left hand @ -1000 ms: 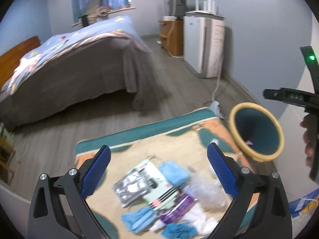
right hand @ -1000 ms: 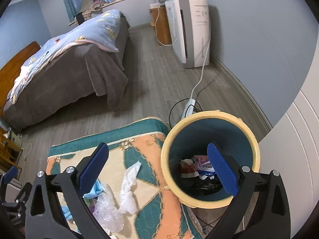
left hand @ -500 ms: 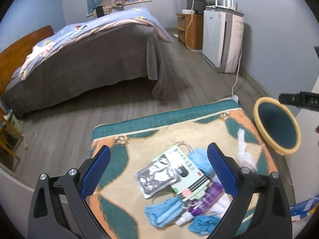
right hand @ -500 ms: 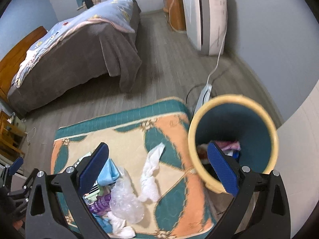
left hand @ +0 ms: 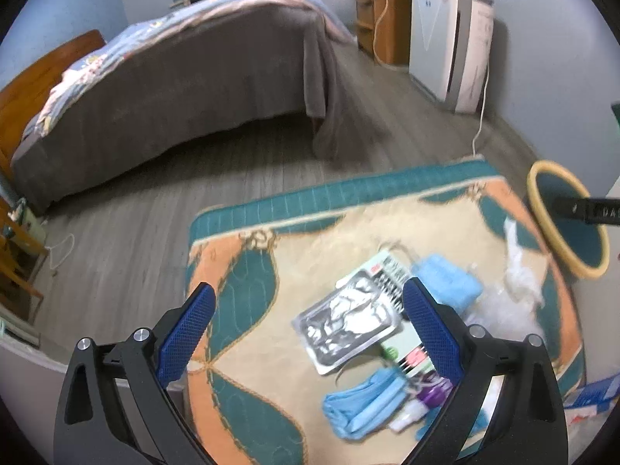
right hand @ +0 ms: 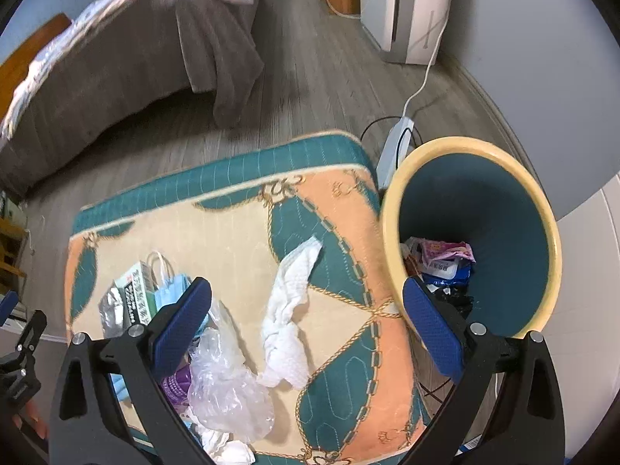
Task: Collect trash
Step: 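Move both open tools back over the remaining trash on the cushion, then grasp the silver blister pack with the left tool while the right tool grasps the white tissue, then carry the blister pack and tissue over the wastebasket with both tools, then open both tools to drop the blister pack and tissue into the wastebasket, then move both open tools back over the cushion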
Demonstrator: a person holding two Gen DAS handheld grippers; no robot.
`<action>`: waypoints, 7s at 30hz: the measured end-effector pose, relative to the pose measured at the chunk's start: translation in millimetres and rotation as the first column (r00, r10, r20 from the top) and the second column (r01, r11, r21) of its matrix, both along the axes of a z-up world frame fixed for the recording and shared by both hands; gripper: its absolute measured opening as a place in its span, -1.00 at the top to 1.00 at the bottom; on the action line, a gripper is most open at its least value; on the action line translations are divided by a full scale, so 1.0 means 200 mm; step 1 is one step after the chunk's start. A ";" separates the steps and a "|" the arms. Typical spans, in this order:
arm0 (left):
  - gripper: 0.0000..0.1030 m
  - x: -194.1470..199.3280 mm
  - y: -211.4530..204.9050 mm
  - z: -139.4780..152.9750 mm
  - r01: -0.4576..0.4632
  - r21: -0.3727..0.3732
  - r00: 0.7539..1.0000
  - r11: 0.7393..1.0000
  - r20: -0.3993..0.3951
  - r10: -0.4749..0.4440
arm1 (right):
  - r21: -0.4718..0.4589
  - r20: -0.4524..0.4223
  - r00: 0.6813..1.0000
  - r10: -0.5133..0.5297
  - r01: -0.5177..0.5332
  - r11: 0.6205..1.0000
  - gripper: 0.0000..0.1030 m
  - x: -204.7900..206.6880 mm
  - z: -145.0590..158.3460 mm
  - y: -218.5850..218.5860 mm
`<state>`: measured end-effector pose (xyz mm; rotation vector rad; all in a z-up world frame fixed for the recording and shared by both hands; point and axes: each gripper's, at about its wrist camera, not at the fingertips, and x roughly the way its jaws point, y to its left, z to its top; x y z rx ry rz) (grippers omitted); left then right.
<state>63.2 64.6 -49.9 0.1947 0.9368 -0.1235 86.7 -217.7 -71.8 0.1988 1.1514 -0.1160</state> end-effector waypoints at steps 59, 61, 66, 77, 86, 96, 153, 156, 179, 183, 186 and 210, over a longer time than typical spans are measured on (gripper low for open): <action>-0.83 0.51 0.07 -0.59 -0.039 0.066 0.943 0.997 -0.328 0.059 | 0.051 -0.318 0.939 0.129 -0.119 0.992 -0.19 0.13 -0.51 0.01; -0.82 0.51 0.06 -0.63 -0.017 0.110 0.934 0.994 -0.354 0.056 | 0.052 -0.324 0.936 0.140 -0.131 0.990 -0.14 0.14 -0.54 0.00; -0.82 0.54 0.06 -0.67 -0.008 0.068 0.920 0.998 -0.390 0.034 | 0.054 -0.316 0.932 0.176 -0.167 0.984 0.26 0.17 -0.53 0.11; -0.73 0.55 0.12 -0.68 -0.027 0.014 0.906 1.000 -0.422 0.031 | 0.079 -0.223 0.955 0.197 -0.183 0.980 0.18 0.22 -0.42 0.13; -0.32 0.50 0.12 -0.65 -0.032 0.006 0.912 0.999 -0.408 0.031 | 0.051 -0.305 0.914 0.268 -0.266 0.963 0.47 0.16 -0.49 0.18; -0.32 0.46 0.04 -0.40 -0.028 -0.002 0.963 1.000 -0.267 0.026 | 0.064 -0.122 0.971 0.204 -0.197 0.978 0.48 0.18 -0.18 0.13; -0.33 -0.09 -1.04 0.01 0.380 -0.052 0.925 0.923 0.015 -0.380 | 0.060 0.026 0.994 -0.110 0.108 0.992 0.48 -0.13 0.02 -0.75; -0.33 -0.10 -1.14 0.00 0.365 -0.119 0.930 0.923 -0.003 -0.368 | 0.087 0.019 0.988 -0.155 0.153 0.984 0.48 -0.15 -0.01 -0.80; -0.34 0.08 -1.78 -0.12 0.463 -0.125 0.883 0.878 -0.029 -0.469 | 0.197 0.156 0.906 -0.393 0.361 0.911 0.41 -0.29 0.07 -1.13; -0.64 0.04 -1.80 -0.09 0.483 -0.117 0.874 0.868 0.003 -0.486 | 0.180 0.159 0.906 -0.392 0.364 0.914 0.07 -0.29 0.07 -1.12; -0.64 0.03 -1.79 -0.11 0.483 -0.121 0.873 0.867 -0.002 -0.487 | 0.171 0.151 0.901 -0.407 0.381 0.909 -0.19 -0.29 0.06 -1.13; -0.87 -0.03 -0.77 0.18 0.178 -0.038 0.984 0.983 0.031 -0.177 | 0.035 0.179 0.979 -0.098 0.093 0.995 -0.89 -0.10 0.23 -0.50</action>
